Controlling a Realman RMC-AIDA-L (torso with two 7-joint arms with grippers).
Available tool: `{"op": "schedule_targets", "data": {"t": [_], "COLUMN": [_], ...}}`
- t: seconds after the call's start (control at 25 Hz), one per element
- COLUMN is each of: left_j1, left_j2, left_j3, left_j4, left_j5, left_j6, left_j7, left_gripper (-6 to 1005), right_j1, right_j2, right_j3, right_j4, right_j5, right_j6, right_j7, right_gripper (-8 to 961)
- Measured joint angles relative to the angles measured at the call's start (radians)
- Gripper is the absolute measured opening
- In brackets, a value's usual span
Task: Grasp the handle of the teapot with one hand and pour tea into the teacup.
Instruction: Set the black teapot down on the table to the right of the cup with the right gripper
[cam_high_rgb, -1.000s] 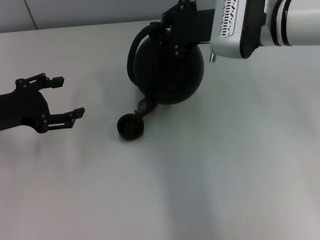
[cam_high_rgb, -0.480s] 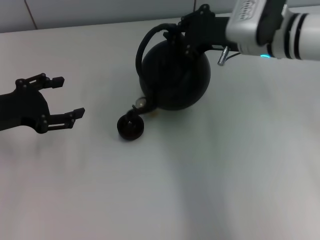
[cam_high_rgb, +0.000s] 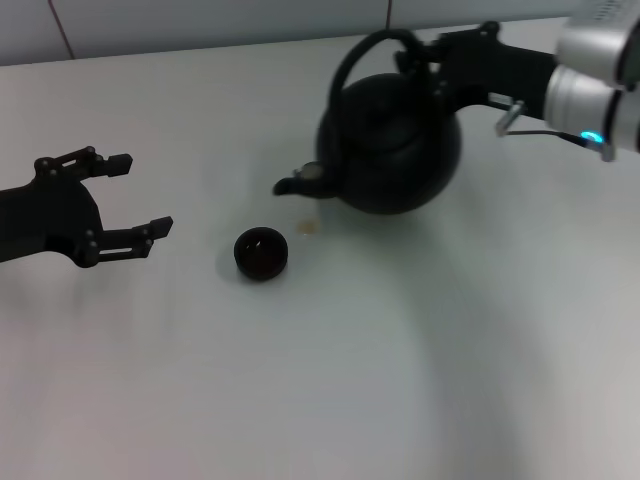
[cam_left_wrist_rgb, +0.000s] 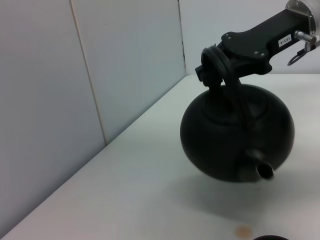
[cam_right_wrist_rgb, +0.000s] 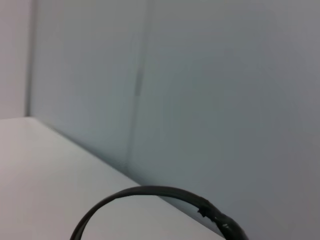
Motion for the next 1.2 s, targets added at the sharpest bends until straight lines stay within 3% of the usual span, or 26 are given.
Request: {"op": "schedule_targets", "data": {"t": [0.4,1.2], "left_j1": [0.001,0.002], "left_j2": [-0.002,-0.003], "left_j3": [0.003,0.005], "left_j4": [-0.005,-0.005], "left_j5": [-0.002,0.0], "left_j6": [0.0,0.002], "left_j7": [0.0,0.002], "left_gripper": [870,870], "right_j1": [-0.042,-0.037], "right_j2": [-0.006,-0.009], "right_j3": [0.114,0.134], "right_j4": [0.108,0.165], "right_j5": [0.047,0.048], "right_j6": [0.001,0.006], "right_j7": [0.002,0.002], "right_gripper": [96,96]}}
